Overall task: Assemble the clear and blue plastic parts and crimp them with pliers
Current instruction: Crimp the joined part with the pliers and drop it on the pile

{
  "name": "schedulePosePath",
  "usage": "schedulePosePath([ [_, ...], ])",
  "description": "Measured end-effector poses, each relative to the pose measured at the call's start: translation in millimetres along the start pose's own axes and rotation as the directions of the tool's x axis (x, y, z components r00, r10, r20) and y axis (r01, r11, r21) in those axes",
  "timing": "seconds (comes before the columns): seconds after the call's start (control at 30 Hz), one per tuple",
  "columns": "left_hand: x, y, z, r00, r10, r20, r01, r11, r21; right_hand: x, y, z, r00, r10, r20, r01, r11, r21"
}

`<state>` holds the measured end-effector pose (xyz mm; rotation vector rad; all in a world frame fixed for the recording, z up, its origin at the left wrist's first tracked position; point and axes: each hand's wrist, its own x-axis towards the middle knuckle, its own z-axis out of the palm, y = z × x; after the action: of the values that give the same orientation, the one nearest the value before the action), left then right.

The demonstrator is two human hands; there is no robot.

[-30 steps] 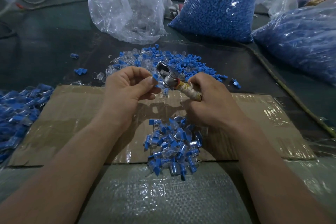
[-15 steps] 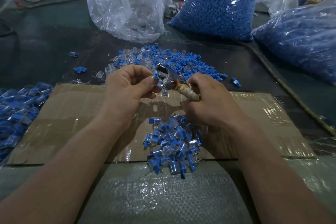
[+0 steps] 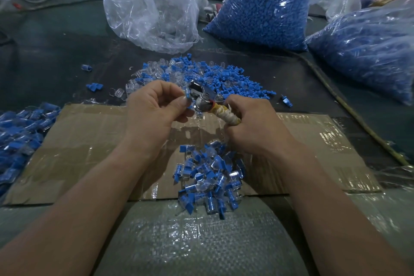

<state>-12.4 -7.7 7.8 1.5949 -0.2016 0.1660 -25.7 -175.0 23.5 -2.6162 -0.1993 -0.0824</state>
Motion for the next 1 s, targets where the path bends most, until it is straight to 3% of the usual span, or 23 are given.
schedulePosePath([
  [0.53,-0.1,0.0,-0.1,1.000,-0.017,-0.021,0.018,0.999,0.039,5.1,7.8,5.7,0.996,-0.074,-0.041,0.071,0.995,-0.073],
  [0.73,5.7,-1.4,-7.5,0.991,-0.129,-0.048,0.123,0.986,-0.109,7.7,18.8,2.6,0.986,0.022,-0.162,-0.026,0.999,-0.022],
  [0.83,3.8,1.1,-9.9,0.986,-0.156,0.054,0.160,0.983,-0.087,9.0,25.9,-3.5,0.980,0.090,-0.180,-0.095,0.995,-0.021],
  [1.0,-3.3,5.8,-9.5,0.929,-0.195,0.314,0.203,0.979,0.009,11.6,33.5,-8.3,0.974,0.215,-0.074,-0.220,0.973,-0.073],
])
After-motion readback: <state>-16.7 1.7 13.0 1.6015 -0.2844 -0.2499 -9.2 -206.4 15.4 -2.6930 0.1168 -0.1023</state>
